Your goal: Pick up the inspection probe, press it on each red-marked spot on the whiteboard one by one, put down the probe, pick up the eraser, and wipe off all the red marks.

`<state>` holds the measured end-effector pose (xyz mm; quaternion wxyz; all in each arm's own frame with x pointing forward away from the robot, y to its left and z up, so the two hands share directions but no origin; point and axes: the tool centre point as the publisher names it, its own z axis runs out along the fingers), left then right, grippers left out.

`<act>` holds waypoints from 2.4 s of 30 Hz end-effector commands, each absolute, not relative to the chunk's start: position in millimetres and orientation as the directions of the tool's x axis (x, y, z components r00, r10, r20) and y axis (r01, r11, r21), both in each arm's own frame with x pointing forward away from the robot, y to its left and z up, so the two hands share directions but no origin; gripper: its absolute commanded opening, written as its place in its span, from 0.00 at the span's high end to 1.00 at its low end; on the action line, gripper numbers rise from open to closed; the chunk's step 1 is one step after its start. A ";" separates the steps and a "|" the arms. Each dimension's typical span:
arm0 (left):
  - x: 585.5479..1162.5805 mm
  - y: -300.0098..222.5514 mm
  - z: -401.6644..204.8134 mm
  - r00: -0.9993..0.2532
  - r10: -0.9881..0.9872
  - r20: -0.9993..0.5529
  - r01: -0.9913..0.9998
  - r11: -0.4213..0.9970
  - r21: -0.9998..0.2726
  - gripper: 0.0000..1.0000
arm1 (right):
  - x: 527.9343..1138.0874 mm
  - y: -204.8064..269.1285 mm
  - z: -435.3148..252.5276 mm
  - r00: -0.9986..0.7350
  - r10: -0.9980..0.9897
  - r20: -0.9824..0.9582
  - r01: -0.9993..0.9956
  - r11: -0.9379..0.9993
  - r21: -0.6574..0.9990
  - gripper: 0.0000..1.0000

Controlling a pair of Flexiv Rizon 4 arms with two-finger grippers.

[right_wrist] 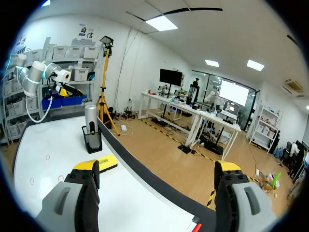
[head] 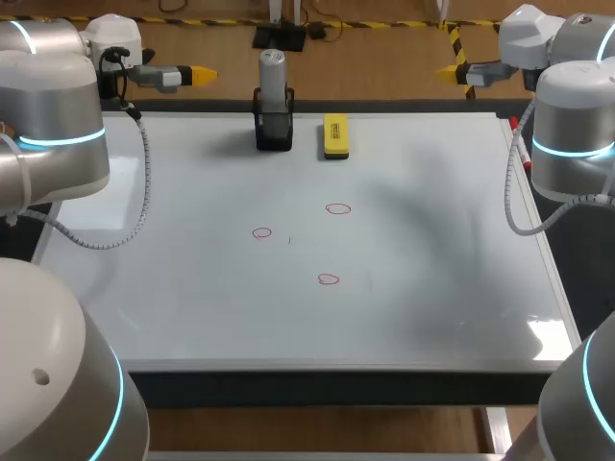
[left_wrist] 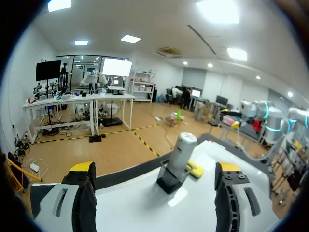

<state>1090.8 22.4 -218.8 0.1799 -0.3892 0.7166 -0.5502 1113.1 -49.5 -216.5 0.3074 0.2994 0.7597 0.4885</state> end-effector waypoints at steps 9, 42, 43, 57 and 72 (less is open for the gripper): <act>1090.6 22.5 -218.0 -0.632 -0.756 0.172 -0.363 0.093 -0.927 0.00 | 1113.5 -49.6 -216.3 -0.632 0.755 -0.174 0.156 0.344 0.926 0.00; 1106.9 -26.2 -229.3 -0.971 -0.219 0.097 -0.112 0.060 -0.992 0.00 | 1113.5 -49.6 -216.3 -0.632 0.755 -0.174 0.156 0.344 0.926 0.00; 1107.6 -30.2 -230.0 -0.978 -0.184 0.093 -0.105 0.055 -0.993 0.00 | 1113.5 -49.6 -216.3 -0.632 0.755 -0.174 0.156 0.344 0.926 0.00; 1127.6 -69.6 -246.9 -0.995 -0.057 0.081 -0.082 0.011 -0.997 0.00 | 1113.5 -49.6 -216.3 -0.632 0.755 -0.174 0.156 0.344 0.926 0.00; 1131.4 -118.1 -253.6 -0.995 -0.060 0.075 -0.075 -0.010 -0.997 0.00 | 1113.5 -49.6 -216.3 -0.632 0.755 -0.174 0.156 0.344 0.926 0.00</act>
